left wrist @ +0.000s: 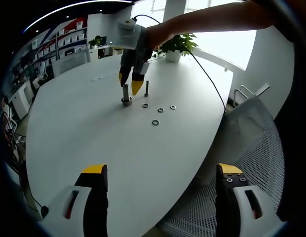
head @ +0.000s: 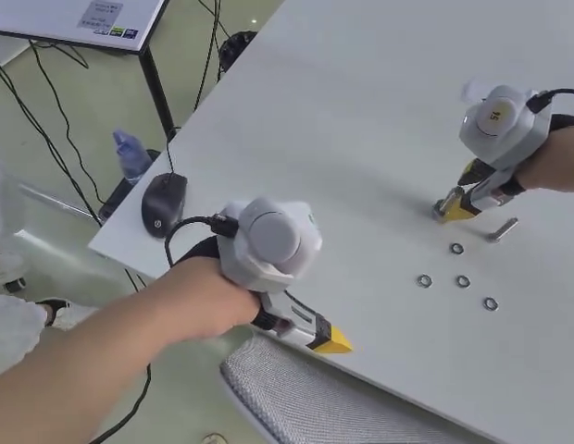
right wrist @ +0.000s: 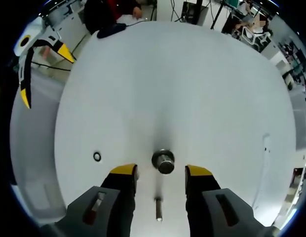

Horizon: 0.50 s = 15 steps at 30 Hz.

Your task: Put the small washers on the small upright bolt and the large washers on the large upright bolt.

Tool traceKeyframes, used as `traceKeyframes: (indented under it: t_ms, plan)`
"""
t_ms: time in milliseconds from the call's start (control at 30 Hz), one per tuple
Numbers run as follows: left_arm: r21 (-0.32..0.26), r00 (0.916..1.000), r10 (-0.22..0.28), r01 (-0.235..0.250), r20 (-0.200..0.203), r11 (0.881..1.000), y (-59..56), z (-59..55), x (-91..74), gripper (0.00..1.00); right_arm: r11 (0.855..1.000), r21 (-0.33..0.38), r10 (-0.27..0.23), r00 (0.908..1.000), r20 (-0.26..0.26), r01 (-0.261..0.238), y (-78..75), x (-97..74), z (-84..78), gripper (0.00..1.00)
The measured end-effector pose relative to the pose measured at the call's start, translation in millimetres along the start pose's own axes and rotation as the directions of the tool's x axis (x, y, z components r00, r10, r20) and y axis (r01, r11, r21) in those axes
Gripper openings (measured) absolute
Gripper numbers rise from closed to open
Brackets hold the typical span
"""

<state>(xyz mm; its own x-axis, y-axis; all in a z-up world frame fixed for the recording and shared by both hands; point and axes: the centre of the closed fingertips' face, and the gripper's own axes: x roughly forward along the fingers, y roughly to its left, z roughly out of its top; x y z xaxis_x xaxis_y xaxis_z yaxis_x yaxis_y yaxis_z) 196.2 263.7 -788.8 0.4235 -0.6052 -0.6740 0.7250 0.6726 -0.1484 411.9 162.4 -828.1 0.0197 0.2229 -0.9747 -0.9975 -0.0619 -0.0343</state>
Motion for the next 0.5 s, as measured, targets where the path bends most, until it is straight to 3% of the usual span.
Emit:
traceKeyframes:
  t_ms: [267,500]
  plan:
    - [0.001,0.9999,0.014,-0.014,0.004,1.000,3.3,2.9,-2.7,0.91,1.000,0.003,-0.002,0.9994,0.033,0.001,11.7,-21.8,4.0,0.40]
    - [0.001,0.9999,0.012,-0.012,0.005,1.000,0.0,4.8,-2.4,0.91,1.000,-0.013,0.004,0.9989,0.048,-0.004,25.8,-29.4,6.4,0.40]
